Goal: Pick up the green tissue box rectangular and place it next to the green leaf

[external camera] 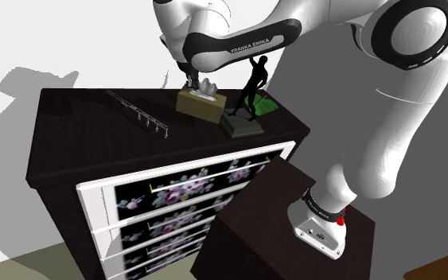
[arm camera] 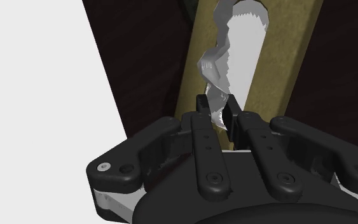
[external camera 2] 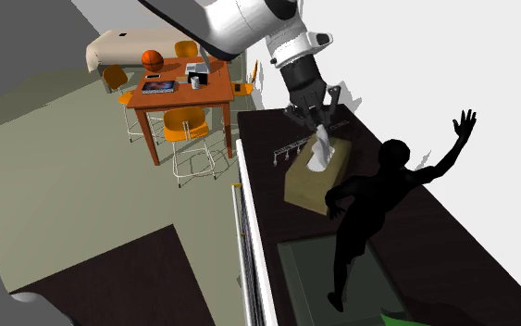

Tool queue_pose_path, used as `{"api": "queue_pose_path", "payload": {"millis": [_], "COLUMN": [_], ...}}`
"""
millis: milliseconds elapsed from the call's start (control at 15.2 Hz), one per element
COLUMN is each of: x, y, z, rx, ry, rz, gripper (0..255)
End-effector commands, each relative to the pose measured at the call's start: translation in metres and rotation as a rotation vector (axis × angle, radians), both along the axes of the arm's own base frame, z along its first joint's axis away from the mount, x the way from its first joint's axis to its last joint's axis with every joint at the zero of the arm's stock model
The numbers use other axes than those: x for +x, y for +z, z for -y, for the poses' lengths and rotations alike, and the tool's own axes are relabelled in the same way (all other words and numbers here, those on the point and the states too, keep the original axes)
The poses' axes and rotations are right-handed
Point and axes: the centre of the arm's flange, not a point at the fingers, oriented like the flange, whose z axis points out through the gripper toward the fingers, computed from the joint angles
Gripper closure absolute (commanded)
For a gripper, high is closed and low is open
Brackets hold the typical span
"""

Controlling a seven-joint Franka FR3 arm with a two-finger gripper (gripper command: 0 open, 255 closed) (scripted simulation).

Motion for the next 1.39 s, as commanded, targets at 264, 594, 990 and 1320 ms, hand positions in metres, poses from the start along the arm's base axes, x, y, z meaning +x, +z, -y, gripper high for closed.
{"api": "queue_pose_path", "payload": {"millis": [264,594,990,1320], "x": [-0.001,-0.001,-0.001,-0.001], "y": [0.031,0.057,0.089,0.116], "z": [-0.001,-0.001,-0.001,-0.001], "rx": [0.0,0.0,0.0,0.0], "ry": [0.0,0.0,0.0,0.0], "rz": [0.0,0.0,0.0,0.0], "gripper": [255,255,255,255]}}
